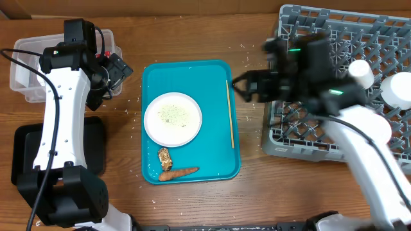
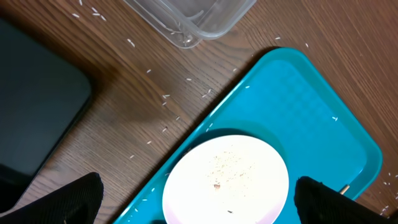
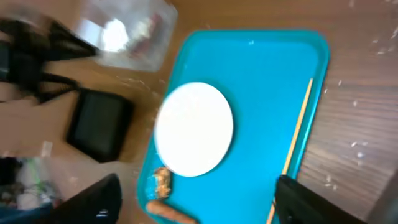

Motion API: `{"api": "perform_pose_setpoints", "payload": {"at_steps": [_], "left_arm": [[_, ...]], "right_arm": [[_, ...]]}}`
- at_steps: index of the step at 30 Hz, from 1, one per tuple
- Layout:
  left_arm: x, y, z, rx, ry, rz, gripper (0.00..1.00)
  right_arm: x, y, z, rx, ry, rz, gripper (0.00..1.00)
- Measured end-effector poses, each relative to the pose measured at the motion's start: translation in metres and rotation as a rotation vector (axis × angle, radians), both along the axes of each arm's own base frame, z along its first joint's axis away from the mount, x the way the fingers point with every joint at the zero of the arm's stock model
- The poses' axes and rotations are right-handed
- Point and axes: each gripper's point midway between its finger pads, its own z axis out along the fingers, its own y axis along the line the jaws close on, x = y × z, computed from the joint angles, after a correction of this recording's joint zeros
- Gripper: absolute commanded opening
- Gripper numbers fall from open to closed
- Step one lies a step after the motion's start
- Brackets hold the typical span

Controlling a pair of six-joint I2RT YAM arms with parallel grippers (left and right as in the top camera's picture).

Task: Sort waste into correct bins and load items into the dishwasher
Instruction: 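Release the bowl and swing the right gripper back to the tray, then lower the right gripper onto the chopstick and grasp it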

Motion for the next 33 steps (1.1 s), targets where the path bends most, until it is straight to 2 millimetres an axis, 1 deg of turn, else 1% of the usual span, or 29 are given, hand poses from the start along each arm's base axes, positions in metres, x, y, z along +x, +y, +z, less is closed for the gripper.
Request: {"api": "perform_pose_setpoints", "payload": {"at_steps": [1, 3, 6, 7, 8, 9, 11, 12, 14, 15, 17, 18, 21, 24, 29, 33], "left_arm": [[0.0, 0.0, 0.0, 0.0, 0.0, 0.0, 1.0], [0.0, 0.0, 0.0, 0.0, 0.0, 0.0, 1.0], [0.0, 0.0, 0.0, 0.0, 0.0, 0.0, 1.0], [0.0, 0.0, 0.0, 0.0, 0.0, 0.0, 1.0], [0.0, 0.0, 0.0, 0.0, 0.0, 0.0, 1.0], [0.0, 0.0, 0.0, 0.0, 0.0, 0.0, 1.0], [0.0, 0.0, 0.0, 0.0, 0.0, 0.0, 1.0], [0.0, 0.0, 0.0, 0.0, 0.0, 0.0, 1.0], [0.0, 0.0, 0.0, 0.0, 0.0, 0.0, 1.0], [0.0, 0.0, 0.0, 0.0, 0.0, 0.0, 1.0], [0.0, 0.0, 0.0, 0.0, 0.0, 0.0, 1.0], [0.0, 0.0, 0.0, 0.0, 0.0, 0.0, 1.0], [0.0, 0.0, 0.0, 0.0, 0.0, 0.0, 1.0], [0.0, 0.0, 0.0, 0.0, 0.0, 0.0, 1.0], [0.0, 0.0, 0.0, 0.0, 0.0, 0.0, 1.0], [0.0, 0.0, 0.0, 0.0, 0.0, 0.0, 1.0]], "right_arm": [[0.003, 0.008, -0.013, -0.027, 0.021, -0.005, 0.75], [0.01, 0.028, -0.045, -0.1, 0.064, -0.03, 0.74], [0.015, 0.049, -0.093, -0.208, 0.117, -0.059, 0.74], [0.017, 0.056, -0.113, -0.252, 0.131, -0.072, 0.78], [0.018, 0.059, -0.122, -0.271, 0.135, -0.076, 0.84], [0.021, 0.062, -0.131, -0.295, 0.128, -0.086, 0.87], [0.025, 0.066, -0.147, -0.336, 0.125, -0.102, 0.99], [0.025, 0.066, -0.155, -0.365, 0.123, -0.112, 1.0], [0.026, 0.066, -0.162, -0.395, 0.114, -0.123, 1.0], [0.027, 0.068, -0.162, -0.394, 0.106, -0.126, 1.0], [0.034, 0.073, -0.158, -0.372, 0.075, -0.134, 0.99], [0.036, 0.075, -0.156, -0.362, 0.065, -0.136, 0.96], [0.038, 0.078, -0.154, -0.344, 0.063, -0.134, 0.96], [0.037, 0.078, -0.154, -0.344, 0.065, -0.134, 0.95], [0.04, 0.07, -0.158, -0.374, 0.066, -0.177, 0.94], [0.042, 0.066, -0.17, -0.399, 0.084, -0.201, 0.9]]}}
